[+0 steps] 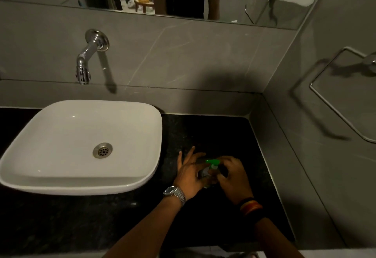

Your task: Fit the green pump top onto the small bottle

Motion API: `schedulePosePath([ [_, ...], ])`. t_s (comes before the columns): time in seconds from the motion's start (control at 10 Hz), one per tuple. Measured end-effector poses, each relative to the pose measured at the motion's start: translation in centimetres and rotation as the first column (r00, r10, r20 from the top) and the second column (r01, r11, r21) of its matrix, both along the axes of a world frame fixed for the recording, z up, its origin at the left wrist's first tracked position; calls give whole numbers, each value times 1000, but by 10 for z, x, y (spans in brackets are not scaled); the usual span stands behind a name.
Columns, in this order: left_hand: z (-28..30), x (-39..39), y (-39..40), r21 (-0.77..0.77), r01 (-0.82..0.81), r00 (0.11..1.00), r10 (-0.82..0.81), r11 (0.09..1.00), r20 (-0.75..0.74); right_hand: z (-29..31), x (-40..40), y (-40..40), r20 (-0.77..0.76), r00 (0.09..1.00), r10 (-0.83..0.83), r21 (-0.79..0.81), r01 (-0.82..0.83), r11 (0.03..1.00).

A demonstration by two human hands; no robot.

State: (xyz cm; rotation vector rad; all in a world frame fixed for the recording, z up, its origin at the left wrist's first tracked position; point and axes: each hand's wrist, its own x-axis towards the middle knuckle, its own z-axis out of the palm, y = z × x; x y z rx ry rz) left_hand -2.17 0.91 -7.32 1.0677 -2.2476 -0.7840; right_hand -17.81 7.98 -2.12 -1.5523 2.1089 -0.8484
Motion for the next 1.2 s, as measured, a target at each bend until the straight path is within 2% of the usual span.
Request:
schedulePosePath([
  [0.1,2,-1,1,21,12,1000,-12,1000,-14,25,-9,-4,4,993,121,-30,-121,992],
  [0.2,3,0,1,66,11,1000,-10,998,-29,49,-13,-12,-148,960,238,48,-233,971],
  [0.4,7,1,1,73,32,999,-31,997,-18,81,-13,-24,-357,784,508,275,-432,859],
  [0.5,6,1,2,87,37,999,-35,996,-25,87,-12,-24,-382,747,544,285,-465,838],
  [1.0,8,1,-1,134,34,999,-37,990,21,78,-15,-20,-272,819,506,211,-462,861],
  [1.2,17,10,-2,102,74,978,-92,992,189,78,-25,-14,-213,877,431,66,-428,902],
])
